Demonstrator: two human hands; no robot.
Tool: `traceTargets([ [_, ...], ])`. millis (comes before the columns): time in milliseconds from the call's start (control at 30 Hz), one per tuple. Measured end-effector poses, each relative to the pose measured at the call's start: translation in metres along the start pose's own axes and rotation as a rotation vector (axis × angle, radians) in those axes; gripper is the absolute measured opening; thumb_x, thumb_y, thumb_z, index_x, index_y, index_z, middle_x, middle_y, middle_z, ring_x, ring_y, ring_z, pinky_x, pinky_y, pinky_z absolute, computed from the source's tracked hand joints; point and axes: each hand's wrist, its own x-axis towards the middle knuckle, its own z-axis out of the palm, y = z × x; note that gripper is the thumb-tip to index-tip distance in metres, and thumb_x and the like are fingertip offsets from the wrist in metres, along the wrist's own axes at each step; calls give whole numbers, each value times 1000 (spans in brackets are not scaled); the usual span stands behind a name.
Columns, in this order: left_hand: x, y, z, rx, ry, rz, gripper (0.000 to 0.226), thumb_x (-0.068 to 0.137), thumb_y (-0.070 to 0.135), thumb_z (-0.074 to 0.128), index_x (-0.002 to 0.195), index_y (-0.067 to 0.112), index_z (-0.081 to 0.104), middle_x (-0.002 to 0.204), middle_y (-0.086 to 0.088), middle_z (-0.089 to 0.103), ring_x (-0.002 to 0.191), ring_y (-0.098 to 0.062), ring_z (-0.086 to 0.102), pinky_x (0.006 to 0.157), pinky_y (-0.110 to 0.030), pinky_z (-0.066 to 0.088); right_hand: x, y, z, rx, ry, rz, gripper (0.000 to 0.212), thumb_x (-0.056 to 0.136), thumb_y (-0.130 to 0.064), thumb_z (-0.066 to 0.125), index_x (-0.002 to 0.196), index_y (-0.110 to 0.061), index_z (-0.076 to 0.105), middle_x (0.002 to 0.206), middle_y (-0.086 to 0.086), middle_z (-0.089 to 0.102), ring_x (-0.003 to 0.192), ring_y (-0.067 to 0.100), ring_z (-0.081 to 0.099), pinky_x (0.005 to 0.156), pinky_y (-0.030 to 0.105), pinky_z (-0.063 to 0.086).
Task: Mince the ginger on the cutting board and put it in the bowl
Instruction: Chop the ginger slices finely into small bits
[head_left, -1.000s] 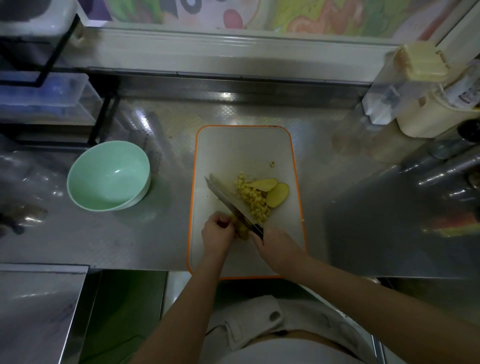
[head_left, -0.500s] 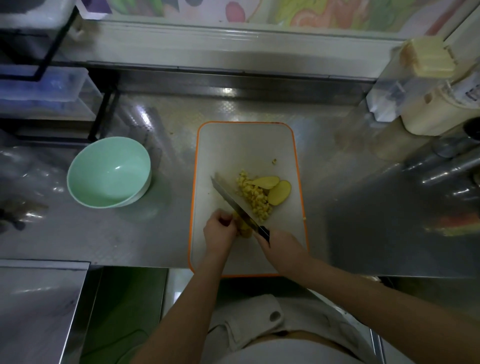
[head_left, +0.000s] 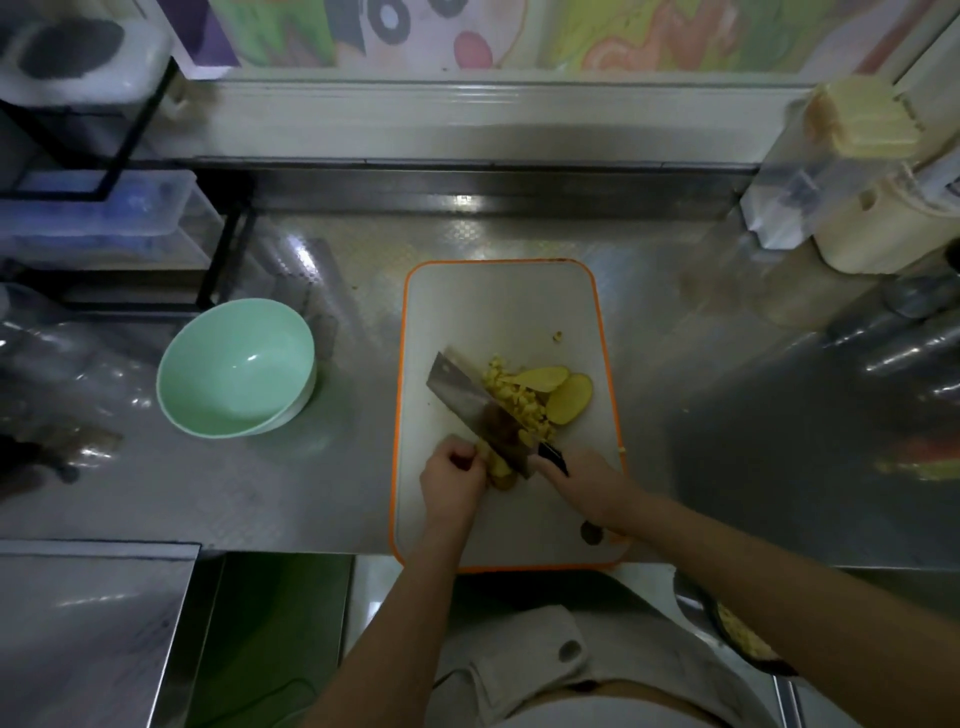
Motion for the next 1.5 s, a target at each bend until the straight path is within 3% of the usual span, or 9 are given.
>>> traceTargets([
  [133,-1,1,0,-5,17,-10,12,80,11,63,71,15,58,78,-9,66,79,-24,63,74,-35,51,-3,-11,1,-34,49,-66,42,99,-31,43,60,-24,31,55,-5,35,48,5,34,45,20,28],
  [267,-2,2,0,-15,26,-18,12,81,14,64,70,14,58,76,-7,67,77,-22,62,73,-33,49,-9,-15,-1,0,129,-57,44,99,-30,44,58,-22,30,54,-5,34,48,5,33,45,21,28],
  [533,-3,-1,-3,-62,20,-11,13,82,19,66,75,9,63,73,-5,67,75,-19,63,72,-32,50,-24,-14,4,-27,101,21,44,98,-36,42,58,-20,35,56,-5,39,49,4,38,44,25,24],
  [700,-4,-4,-2,-73,11,-8,10,83,18,64,77,10,64,75,-3,67,76,-17,62,74,-33,50,-31,-15,5,-47,73,26,43,98,-38,41,59,-21,36,56,-4,41,48,6,39,43,19,27],
  [900,-5,-3,-1,-44,23,8,7,80,15,65,77,9,64,77,-4,66,77,-17,59,63,-22,41,-29,-12,10,-53,50,50,42,98,-39,41,59,-22,37,56,-4,42,50,10,42,46,25,32],
  [1167,-4,-3,-1,-53,12,-14,8,81,15,65,77,9,64,78,-5,66,77,-18,60,61,-20,42,-31,-12,12,-72,60,42,40,98,-39,41,61,-24,37,57,-5,42,49,5,41,43,18,30],
  [1400,-4,-2,-1,-81,20,-14,8,80,12,66,87,14,67,83,-3,68,81,-19,64,77,-31,53,-31,-18,9,-45,19,58,33,98,-38,40,78,-14,49,61,-4,44,64,18,51,54,27,37],
  [1500,-4,-3,0,-102,12,-23,8,81,11,65,89,12,69,84,-5,69,82,-21,65,77,-34,54,-32,-24,8,-74,2,47,33,99,-38,38,74,-17,45,62,-4,43,69,20,52,59,28,38],
])
